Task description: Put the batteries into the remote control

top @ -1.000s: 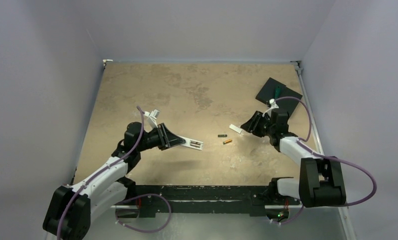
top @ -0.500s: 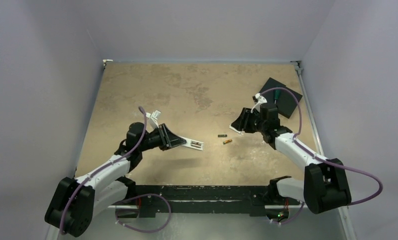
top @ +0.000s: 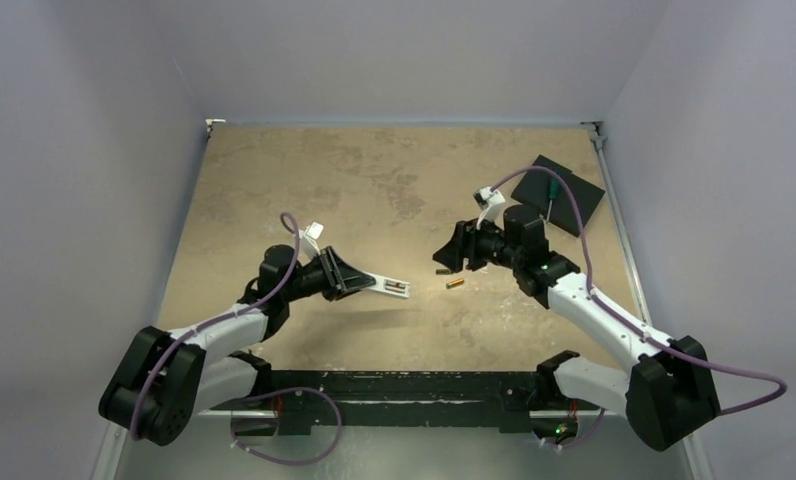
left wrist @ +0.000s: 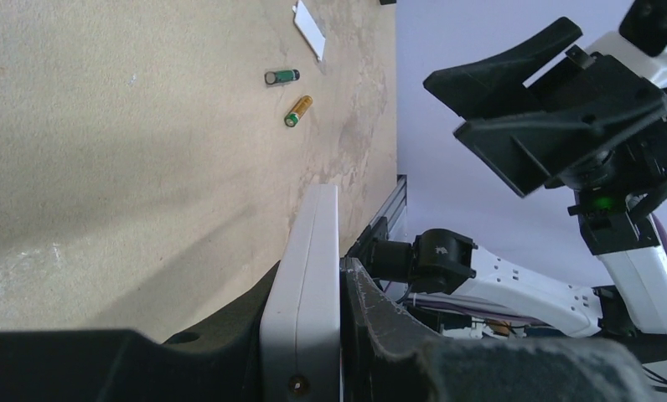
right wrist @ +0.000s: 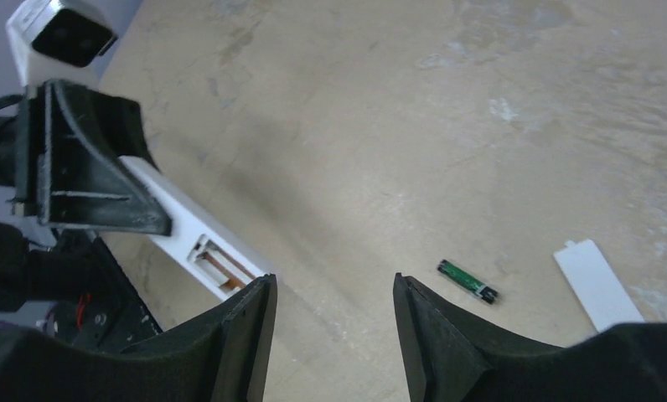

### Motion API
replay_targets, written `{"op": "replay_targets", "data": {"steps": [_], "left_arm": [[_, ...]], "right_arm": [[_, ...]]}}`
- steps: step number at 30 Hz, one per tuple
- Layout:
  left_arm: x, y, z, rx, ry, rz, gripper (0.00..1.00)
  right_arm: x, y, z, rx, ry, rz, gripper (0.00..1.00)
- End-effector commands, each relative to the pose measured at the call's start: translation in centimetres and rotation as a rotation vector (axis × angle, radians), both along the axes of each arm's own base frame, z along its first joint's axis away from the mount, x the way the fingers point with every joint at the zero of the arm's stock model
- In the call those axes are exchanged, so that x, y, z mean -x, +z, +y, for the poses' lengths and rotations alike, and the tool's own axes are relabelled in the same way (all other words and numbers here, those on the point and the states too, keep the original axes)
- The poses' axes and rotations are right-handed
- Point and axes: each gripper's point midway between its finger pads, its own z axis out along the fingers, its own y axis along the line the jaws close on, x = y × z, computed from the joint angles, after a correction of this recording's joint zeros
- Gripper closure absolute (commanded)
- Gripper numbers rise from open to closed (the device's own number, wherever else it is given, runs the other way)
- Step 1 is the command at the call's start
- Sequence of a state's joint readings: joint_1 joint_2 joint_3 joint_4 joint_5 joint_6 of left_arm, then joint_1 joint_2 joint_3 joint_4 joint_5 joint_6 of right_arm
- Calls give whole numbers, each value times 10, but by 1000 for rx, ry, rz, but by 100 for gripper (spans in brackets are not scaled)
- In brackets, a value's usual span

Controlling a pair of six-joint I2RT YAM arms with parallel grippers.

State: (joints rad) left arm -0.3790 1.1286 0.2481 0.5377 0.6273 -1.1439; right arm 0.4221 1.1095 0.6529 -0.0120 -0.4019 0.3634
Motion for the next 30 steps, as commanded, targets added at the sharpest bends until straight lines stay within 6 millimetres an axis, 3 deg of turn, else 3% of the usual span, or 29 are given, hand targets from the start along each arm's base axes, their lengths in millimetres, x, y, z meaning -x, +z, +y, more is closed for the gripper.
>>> {"op": "replay_targets", "data": {"steps": [1, 11, 19, 25, 30], "left_arm": [[-2, 13, -8, 48, -18, -41, 100], [4, 13, -21, 62, -86, -15, 100], [10, 23, -24, 71, -137, -34, 100], [16, 27, -24, 54, -178, -42, 100], [21, 30, -24, 50, -204, -52, 100]], "right_arm": [[14, 27, 32, -49, 157, -125, 37], [46, 50, 69, -94, 362, -287, 36], [72, 41, 92, -40, 500, -382, 36], [81, 36, 97, 55, 533, -538, 36], [82, 31, 96, 102, 536, -567, 36]]}}
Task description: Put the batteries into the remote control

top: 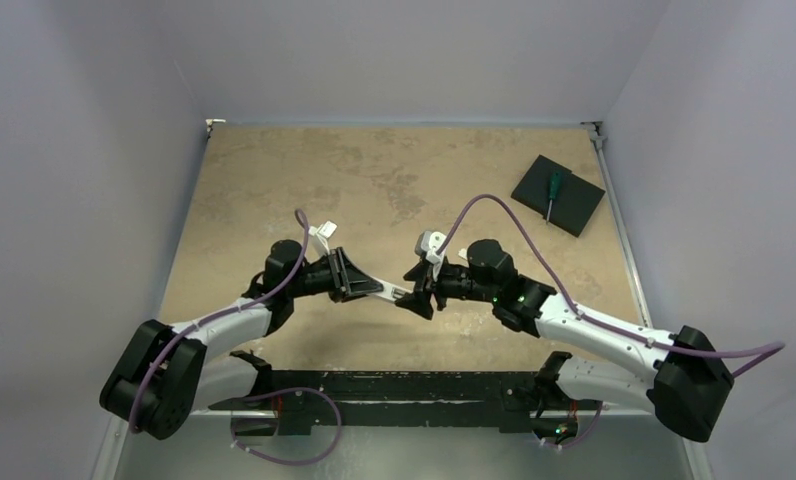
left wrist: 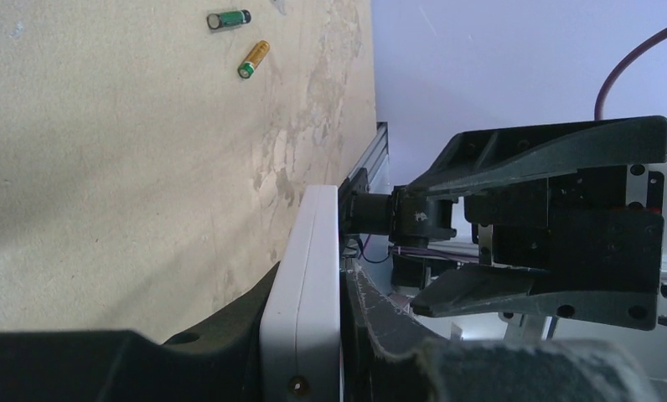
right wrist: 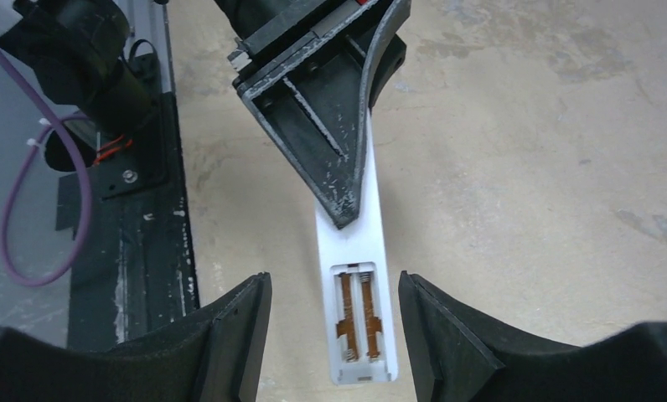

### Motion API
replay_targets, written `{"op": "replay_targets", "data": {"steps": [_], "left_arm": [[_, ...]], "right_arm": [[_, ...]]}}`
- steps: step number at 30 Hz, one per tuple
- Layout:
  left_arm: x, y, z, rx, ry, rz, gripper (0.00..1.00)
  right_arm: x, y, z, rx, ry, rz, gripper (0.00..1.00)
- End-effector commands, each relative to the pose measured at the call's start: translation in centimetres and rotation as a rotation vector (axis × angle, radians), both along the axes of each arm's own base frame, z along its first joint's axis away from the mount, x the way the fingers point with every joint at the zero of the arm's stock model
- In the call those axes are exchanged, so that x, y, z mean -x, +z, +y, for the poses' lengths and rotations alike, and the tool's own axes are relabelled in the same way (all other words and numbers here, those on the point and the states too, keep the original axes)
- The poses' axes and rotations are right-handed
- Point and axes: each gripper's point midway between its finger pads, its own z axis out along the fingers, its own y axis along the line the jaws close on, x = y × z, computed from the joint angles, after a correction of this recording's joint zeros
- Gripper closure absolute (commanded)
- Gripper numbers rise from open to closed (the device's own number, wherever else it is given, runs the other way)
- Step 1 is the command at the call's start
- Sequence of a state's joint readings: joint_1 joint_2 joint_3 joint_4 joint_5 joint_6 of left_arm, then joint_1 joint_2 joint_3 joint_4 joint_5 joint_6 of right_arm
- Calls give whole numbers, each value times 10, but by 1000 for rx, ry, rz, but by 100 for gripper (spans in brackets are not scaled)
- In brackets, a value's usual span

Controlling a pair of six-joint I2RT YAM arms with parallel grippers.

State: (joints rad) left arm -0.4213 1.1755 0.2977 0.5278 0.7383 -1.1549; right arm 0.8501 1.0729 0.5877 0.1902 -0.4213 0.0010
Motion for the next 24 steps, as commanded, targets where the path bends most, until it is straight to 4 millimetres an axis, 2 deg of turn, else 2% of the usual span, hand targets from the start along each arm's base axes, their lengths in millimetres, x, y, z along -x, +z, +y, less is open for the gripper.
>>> {"op": "replay_targets", "data": {"steps": [1, 24], "left_arm": [[4, 21, -5, 23, -64, -85, 100], [11, 29, -5, 31, -102, -107, 100]], "right_arm": [[-13, 10, -1, 13, -36, -136, 36], [-13, -23, 15, 206, -43, -198, 33]]}}
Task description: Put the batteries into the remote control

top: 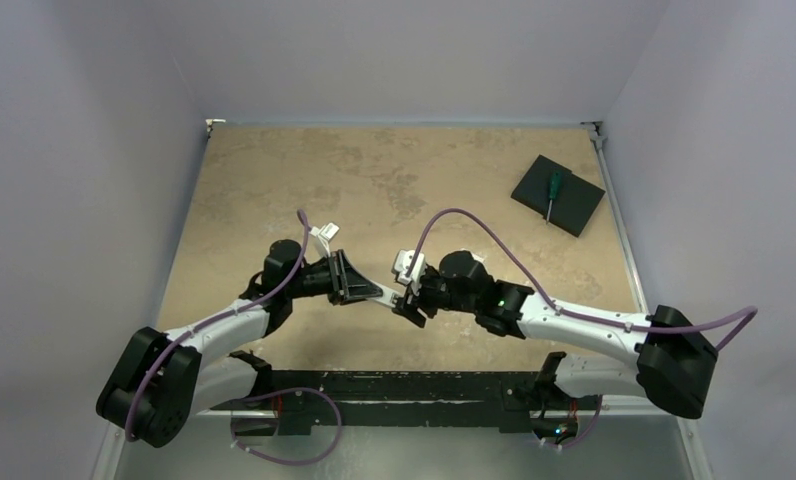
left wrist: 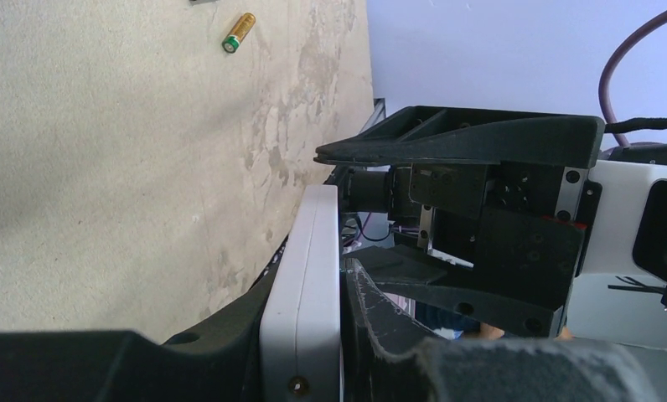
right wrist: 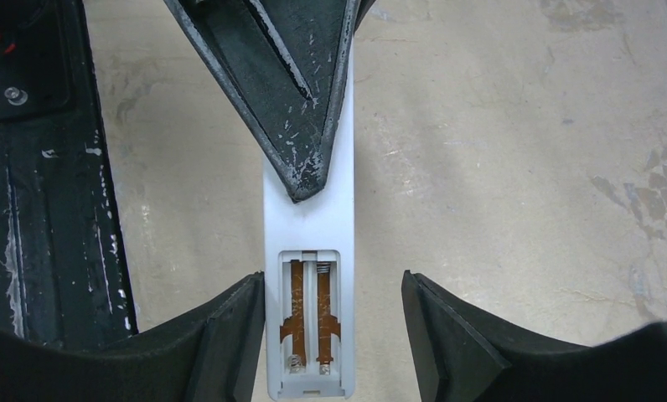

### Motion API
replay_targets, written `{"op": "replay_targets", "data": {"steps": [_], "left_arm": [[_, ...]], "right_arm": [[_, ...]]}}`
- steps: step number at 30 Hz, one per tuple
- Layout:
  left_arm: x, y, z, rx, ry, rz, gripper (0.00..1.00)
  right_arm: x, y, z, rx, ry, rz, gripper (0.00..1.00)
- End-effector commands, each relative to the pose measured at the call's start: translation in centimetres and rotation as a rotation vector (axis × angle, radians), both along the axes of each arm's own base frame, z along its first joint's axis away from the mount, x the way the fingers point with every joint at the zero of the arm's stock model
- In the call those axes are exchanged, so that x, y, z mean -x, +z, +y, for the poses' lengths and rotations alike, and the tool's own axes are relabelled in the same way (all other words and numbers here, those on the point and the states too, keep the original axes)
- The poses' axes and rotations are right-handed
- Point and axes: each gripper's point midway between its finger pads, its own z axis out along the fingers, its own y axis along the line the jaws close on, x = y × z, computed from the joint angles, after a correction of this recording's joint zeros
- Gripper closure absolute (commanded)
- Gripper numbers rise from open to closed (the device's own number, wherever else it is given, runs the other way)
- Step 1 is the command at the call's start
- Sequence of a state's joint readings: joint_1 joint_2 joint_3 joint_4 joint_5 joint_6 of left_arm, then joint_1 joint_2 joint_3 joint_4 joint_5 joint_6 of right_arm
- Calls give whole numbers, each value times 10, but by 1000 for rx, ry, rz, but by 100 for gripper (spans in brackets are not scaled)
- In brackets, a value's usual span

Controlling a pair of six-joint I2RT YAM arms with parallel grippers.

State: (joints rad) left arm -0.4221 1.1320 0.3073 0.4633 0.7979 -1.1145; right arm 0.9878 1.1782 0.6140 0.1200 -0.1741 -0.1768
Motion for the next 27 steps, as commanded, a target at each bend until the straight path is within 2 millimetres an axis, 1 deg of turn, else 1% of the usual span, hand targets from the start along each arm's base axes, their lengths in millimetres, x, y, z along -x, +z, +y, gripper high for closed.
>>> {"op": "replay_targets", "data": {"steps": [1, 4, 15, 18, 19, 23, 24, 27], "left_arm": [[-2, 23, -5, 32, -35, -87, 100], [-2, 22, -5, 30, -34, -85, 100], [-5, 20, -6, 22, -30, -79, 100], [-6, 14, -5, 3, -24, -67, 100], [-6, 13, -4, -4, -22, -67, 96], [-10, 4, -1, -57, 3, -68, 73], [-11, 2, 1, -73, 12, -71, 69], [-15, -2, 5, -124, 33, -91, 65]], "right_arm": [[-10, 18, 9, -20, -9, -60, 33], [-9, 19, 10, -22, -10, -65, 37], [-7, 18, 11, -18, 7, -58, 73], [-7, 19, 10, -14, 1, -59, 78], [-8, 20, 9, -13, -2, -61, 78], [-10, 19, 6, 6, -21, -61, 79], [-11, 18, 5, 17, -24, -57, 80], [-12, 12, 3, 49, -36, -43, 80]]}}
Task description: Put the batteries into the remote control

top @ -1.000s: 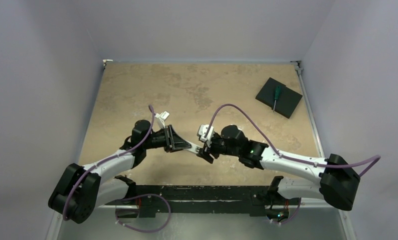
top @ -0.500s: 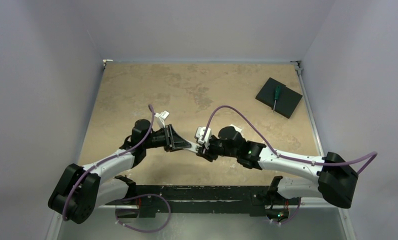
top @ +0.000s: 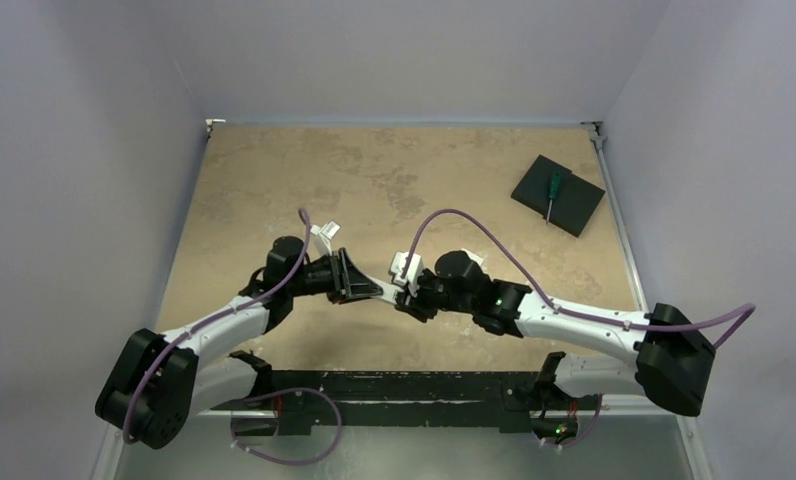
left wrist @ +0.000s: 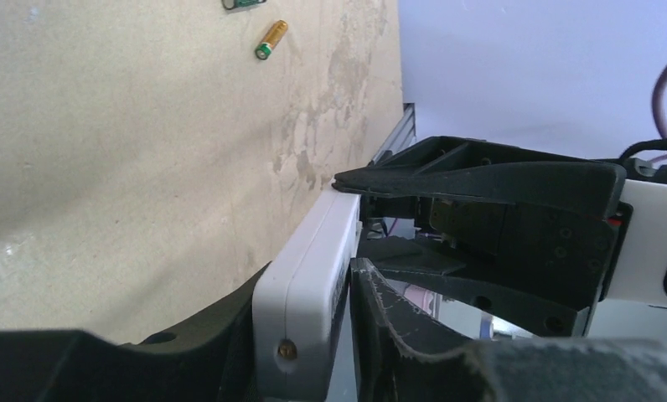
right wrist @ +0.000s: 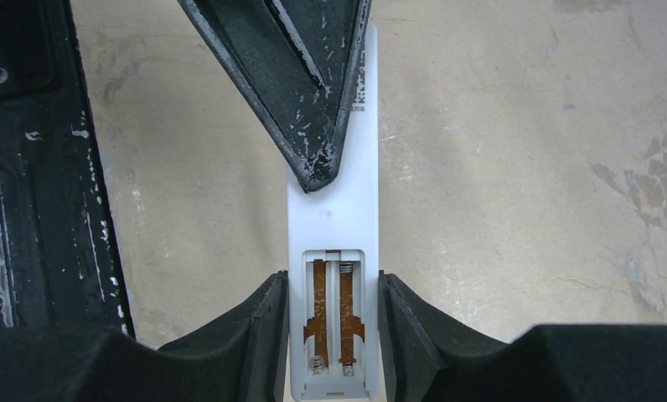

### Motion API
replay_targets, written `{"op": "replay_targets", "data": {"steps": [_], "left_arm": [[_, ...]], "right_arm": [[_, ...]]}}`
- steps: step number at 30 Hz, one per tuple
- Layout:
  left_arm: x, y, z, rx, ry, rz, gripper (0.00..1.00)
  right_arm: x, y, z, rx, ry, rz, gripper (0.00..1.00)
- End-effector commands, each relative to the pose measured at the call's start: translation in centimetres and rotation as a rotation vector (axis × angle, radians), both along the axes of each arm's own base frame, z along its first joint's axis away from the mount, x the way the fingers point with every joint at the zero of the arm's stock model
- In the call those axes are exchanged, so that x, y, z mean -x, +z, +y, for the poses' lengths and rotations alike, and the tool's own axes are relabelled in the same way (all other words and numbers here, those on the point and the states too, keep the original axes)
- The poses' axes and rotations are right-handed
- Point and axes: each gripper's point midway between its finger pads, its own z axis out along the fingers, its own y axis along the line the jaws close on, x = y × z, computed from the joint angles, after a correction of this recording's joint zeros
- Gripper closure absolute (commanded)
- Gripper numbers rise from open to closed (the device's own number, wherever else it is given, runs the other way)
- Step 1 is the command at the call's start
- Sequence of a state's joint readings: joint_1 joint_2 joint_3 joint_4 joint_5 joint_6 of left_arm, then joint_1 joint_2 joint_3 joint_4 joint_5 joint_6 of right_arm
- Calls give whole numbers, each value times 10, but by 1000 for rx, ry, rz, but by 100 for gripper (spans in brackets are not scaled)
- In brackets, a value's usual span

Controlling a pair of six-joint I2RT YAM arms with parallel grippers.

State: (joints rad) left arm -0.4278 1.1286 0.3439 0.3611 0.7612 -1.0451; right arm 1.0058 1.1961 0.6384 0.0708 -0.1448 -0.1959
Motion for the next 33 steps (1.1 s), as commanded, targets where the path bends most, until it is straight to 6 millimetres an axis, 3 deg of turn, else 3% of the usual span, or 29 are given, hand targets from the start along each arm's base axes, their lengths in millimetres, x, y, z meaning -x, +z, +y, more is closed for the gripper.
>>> {"op": "replay_targets", "data": {"steps": [1, 13, 17, 33], "left_arm": [[-11, 2, 6, -82, 30, -80, 64], [-24, -12, 26, -257, 111, -101, 53], [-28, -18, 44, -371, 184, -87, 51], [-40, 8, 69, -458, 319, -170, 49]], "right_arm": [[-13, 16, 3, 8, -39, -37, 80], [-17, -8, -3, 149, -44, 1, 80], [-19, -18, -4, 195, -45, 9, 79], [-13, -55, 1, 307, 30, 71, 75]]}}
